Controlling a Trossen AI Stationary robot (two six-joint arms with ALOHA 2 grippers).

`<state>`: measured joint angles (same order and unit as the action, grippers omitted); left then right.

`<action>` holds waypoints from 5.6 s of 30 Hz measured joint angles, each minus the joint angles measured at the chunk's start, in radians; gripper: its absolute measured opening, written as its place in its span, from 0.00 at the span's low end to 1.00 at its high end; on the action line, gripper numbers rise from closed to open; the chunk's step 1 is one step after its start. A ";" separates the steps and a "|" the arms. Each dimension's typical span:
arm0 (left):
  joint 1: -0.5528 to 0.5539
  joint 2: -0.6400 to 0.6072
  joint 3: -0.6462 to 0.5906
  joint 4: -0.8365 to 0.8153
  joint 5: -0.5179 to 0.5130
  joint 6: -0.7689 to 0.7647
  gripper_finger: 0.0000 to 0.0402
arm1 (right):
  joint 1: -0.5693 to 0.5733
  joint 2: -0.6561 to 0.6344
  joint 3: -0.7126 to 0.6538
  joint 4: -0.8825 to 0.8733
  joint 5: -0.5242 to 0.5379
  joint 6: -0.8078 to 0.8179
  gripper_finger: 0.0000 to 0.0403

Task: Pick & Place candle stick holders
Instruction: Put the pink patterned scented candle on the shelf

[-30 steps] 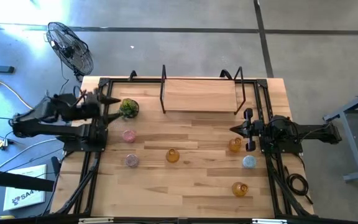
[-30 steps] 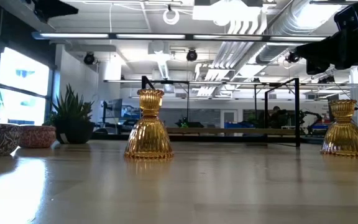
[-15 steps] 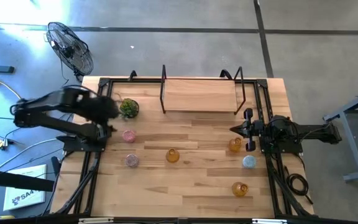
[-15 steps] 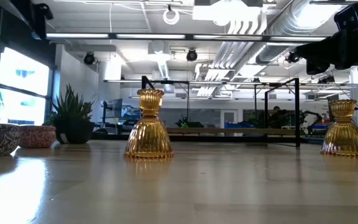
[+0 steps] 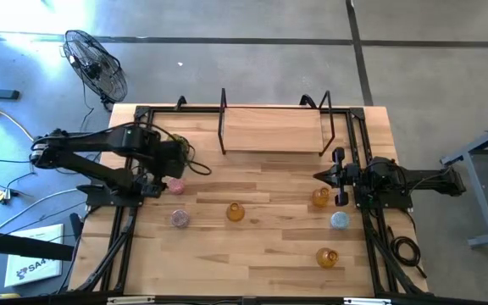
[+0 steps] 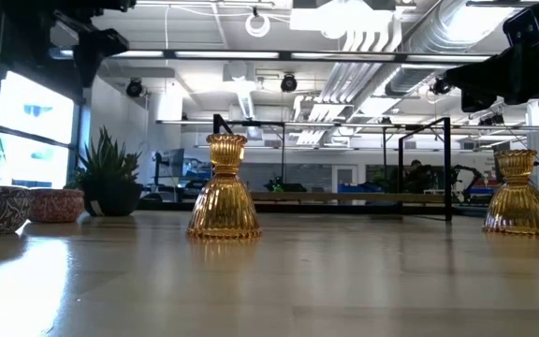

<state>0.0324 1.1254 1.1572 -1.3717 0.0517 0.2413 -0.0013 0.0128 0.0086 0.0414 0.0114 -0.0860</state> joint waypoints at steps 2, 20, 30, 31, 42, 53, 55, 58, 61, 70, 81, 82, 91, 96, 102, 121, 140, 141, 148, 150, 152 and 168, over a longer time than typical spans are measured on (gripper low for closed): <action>0.000 -0.011 -0.043 0.049 -0.002 0.016 0.75 | 0.000 0.000 0.000 0.000 0.000 0.000 0.00; 0.000 -0.029 -0.236 0.202 -0.205 -0.175 0.83 | 0.000 0.000 0.000 0.000 0.000 0.000 0.00; 0.000 -0.029 -0.237 0.199 -0.021 -0.189 0.96 | 0.000 0.000 0.000 0.000 0.000 0.000 0.00; 0.000 -0.029 -0.237 0.195 0.013 -0.178 0.95 | 0.000 0.000 0.000 0.000 0.000 0.000 0.00; 0.001 -0.029 -0.237 0.220 -0.131 -0.236 0.94 | 0.000 0.000 0.000 0.000 0.000 0.000 0.00; 0.000 -0.015 -0.357 0.286 -0.117 -0.106 0.94 | 0.000 0.000 0.000 0.000 0.000 0.000 0.00; 0.000 -0.018 -0.349 0.337 -0.106 -0.103 0.94 | 0.000 0.000 0.000 0.000 0.000 0.000 0.00; 0.000 -0.016 -0.351 0.339 -0.097 -0.092 0.94 | 0.000 0.000 0.000 0.000 0.001 0.000 0.00; 0.000 -0.017 -0.351 0.338 -0.092 -0.134 0.94 | 0.000 0.000 0.000 0.000 0.000 0.000 0.00; 0.000 -0.017 -0.351 0.314 -0.057 -0.397 0.94 | 0.000 0.000 0.000 0.000 0.000 0.000 0.00; 0.000 -0.015 -0.453 0.346 -0.041 -0.916 0.94 | 0.000 0.000 0.000 0.000 0.000 0.000 0.00; 0.000 -0.015 -0.465 0.357 -0.042 -0.946 0.94 | 0.000 0.000 0.000 0.000 0.000 0.000 0.00; 0.000 -0.015 -0.482 0.463 -0.083 -0.980 0.94 | 0.000 0.000 0.000 0.000 0.000 0.000 0.00; 0.000 -0.015 -0.482 0.452 -0.094 -1.007 0.94 | 0.000 0.000 0.000 0.000 0.000 0.000 0.00; 0.000 0.032 -0.482 0.441 -0.126 -1.009 0.94 | 0.000 0.000 0.000 0.000 0.000 0.000 0.00; 0.001 0.285 -0.481 0.546 -0.105 -0.896 0.94 | 0.000 0.000 0.000 0.000 0.000 0.000 0.00; 0.001 0.287 -0.482 0.586 -0.083 -0.818 0.72 | 0.000 0.000 0.000 0.000 0.000 0.000 0.00; 0.001 0.284 -0.482 0.596 -0.068 -0.817 0.72 | 0.000 0.000 0.000 0.000 0.000 0.000 0.00; 0.001 0.250 -0.483 0.662 0.077 -0.778 0.72 | 0.000 0.000 0.000 0.000 0.000 0.000 0.00; 0.001 0.251 -0.483 0.709 0.133 -0.746 0.72 | 0.000 0.000 0.000 0.000 0.000 0.000 0.00; 0.000 0.251 -0.483 0.765 0.164 -0.713 0.72 | 0.000 0.000 0.000 0.000 0.000 0.000 0.00; 0.181 0.251 -0.482 1.145 0.438 -0.566 0.73 | 0.000 0.000 0.000 0.000 0.001 0.000 0.00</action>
<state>0.2138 1.3766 0.6750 -0.2265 0.4892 -0.3247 -0.0011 0.0130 0.0088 0.0414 0.0120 -0.0860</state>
